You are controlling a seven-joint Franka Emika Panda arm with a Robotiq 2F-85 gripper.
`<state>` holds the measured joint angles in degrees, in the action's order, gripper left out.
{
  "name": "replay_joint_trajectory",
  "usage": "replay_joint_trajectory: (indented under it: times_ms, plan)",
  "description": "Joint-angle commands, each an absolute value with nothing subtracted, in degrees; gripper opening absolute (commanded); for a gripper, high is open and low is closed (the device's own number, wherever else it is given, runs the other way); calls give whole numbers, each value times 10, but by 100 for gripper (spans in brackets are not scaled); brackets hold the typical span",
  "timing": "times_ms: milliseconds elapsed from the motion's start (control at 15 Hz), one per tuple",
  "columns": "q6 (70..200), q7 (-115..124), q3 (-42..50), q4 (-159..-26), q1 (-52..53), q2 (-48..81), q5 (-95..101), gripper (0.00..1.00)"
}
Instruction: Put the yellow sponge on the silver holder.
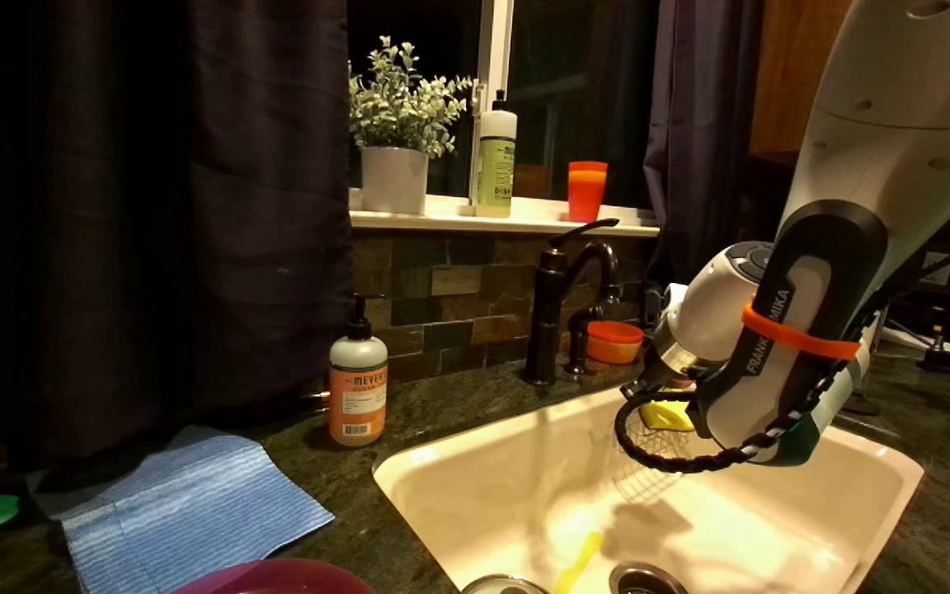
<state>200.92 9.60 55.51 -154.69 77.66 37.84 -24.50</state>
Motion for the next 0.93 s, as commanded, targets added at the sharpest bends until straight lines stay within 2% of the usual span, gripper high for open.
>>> replay_joint_trajectory:
  times_ms: [0, 533, 600, 800, 867]
  plan:
    - [2088, 56, 549, -1566, 766, 352, -262, 2]
    - [2222, 15, 474, -1578, 641, 300, -280, 2]
    - [2211, -7, 460, -1557, 641, 320, -310, 9]
    - [2227, -21, 433, -1559, 598, 300, -310, 9]
    - [2227, -23, 431, -1559, 596, 296, -310, 2]
